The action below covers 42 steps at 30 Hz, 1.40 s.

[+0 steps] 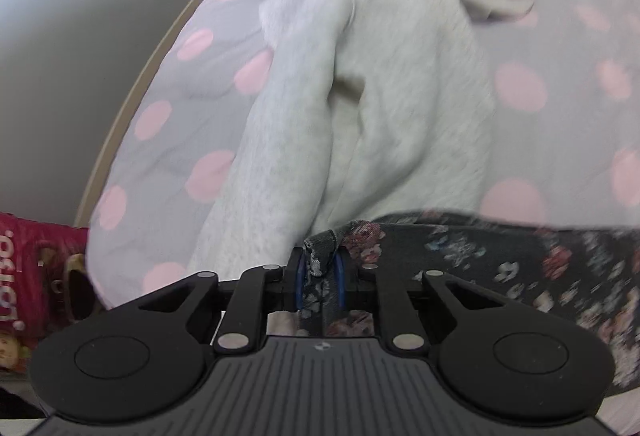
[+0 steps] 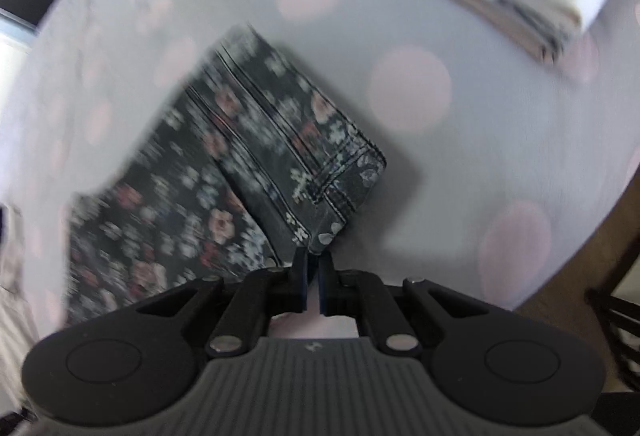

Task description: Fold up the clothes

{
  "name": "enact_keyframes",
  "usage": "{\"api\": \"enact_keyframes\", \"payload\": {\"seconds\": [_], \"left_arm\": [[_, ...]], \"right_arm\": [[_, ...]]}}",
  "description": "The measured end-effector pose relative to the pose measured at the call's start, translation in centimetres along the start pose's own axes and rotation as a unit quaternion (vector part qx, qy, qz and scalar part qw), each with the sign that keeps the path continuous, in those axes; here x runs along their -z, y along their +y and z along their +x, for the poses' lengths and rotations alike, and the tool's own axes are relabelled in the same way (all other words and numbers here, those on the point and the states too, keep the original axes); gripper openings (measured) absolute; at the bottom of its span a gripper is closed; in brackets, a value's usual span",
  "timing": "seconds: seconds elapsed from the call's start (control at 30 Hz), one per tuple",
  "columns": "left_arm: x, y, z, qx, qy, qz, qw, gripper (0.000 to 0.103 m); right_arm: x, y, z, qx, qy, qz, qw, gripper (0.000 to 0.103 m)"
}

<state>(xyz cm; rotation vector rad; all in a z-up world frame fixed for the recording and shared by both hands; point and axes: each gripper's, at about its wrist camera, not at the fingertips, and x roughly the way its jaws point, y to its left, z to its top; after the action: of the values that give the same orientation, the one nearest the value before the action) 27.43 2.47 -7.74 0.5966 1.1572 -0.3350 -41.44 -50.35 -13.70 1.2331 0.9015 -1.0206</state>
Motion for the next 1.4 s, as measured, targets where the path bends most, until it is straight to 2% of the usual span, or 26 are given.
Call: {"api": "enact_keyframes", "payload": {"seconds": [0.13,0.2,0.27,0.3,0.33,0.4,0.47,0.57,0.67,0.73,0.77,1.0,1.1,1.17,1.27,1.33,1.4], "left_arm": [[0.3,0.3,0.2,0.004,-0.005,-0.009,0.9999,0.013],[0.4,0.1,0.3,0.0,-0.009,-0.009,0.9999,0.014],[0.5,-0.1,0.4,-0.005,-0.012,-0.008,0.9999,0.014],[0.4,-0.3,0.5,-0.009,-0.012,-0.006,0.9999,0.015],[0.3,-0.5,0.6,-0.013,-0.011,-0.005,0.9998,0.015],[0.1,-0.9,0.5,-0.023,-0.01,0.002,0.9997,0.015],[-0.1,-1.3,0.2,-0.028,-0.018,0.003,0.9994,0.017],[0.1,-1.3,-0.8,-0.031,-0.04,-0.011,0.9987,0.022],[0.6,-1.2,-1.9,-0.034,-0.071,-0.021,0.9967,0.033],[0.8,-1.1,-2.5,-0.034,-0.094,-0.028,0.9946,0.054],[1.0,-0.9,-2.8,-0.029,-0.105,-0.03,0.9936,0.055],[2.0,0.0,-2.3,0.011,-0.132,-0.056,0.9895,0.056],[2.5,-0.2,-1.4,0.02,-0.136,-0.052,0.9891,0.056],[2.6,-0.8,-0.8,0.018,-0.133,-0.037,0.9903,0.056],[2.5,-1.4,-0.8,0.004,-0.141,-0.025,0.9897,0.057],[2.3,-1.4,-1.0,0.003,-0.15,-0.033,0.9881,0.057],[2.1,-1.4,-1.2,0.004,-0.156,-0.043,0.9869,0.057]], "right_arm": [[-0.4,0.3,1.7,0.03,0.028,-0.016,0.999,0.007],[-0.9,1.2,1.1,0.042,0.028,-0.036,0.998,0.013],[-1.3,2.2,-0.2,0.058,0.008,-0.062,0.996,0.019],[-1.6,2.6,-1.1,0.063,-0.005,-0.076,0.995,0.032],[-1.9,3.0,-2.0,0.067,-0.017,-0.088,0.994,0.036],[-2.7,3.5,-3.6,0.066,-0.041,-0.106,0.991,0.036],[-3.7,3.9,-4.8,0.045,-0.07,-0.121,0.989,0.036],[-4.9,5.3,-5.0,0.009,-0.112,-0.137,0.984,0.035],[-5.3,7.1,-3.6,-0.015,-0.144,-0.145,0.979,0.035],[-5.3,8.7,-2.1,-0.024,-0.152,-0.153,0.976,0.041],[-5.3,9.4,-1.1,-0.028,-0.15,-0.16,0.975,0.042],[-5.3,12.7,4.6,-0.013,-0.103,-0.19,0.976,0.041],[-5.3,13.4,6.2,0.019,-0.108,-0.218,0.97,0.041],[-5.7,13.3,7.4,0.047,-0.105,-0.225,0.967,0.032],[-6.3,12.8,8.2,0.054,-0.097,-0.215,0.97,0.025],[-6.3,12.9,8.6,0.071,-0.103,-0.227,0.966,0.014],[-6.0,13.3,9.1,0.087,-0.11,-0.244,0.96,0.011]]}}
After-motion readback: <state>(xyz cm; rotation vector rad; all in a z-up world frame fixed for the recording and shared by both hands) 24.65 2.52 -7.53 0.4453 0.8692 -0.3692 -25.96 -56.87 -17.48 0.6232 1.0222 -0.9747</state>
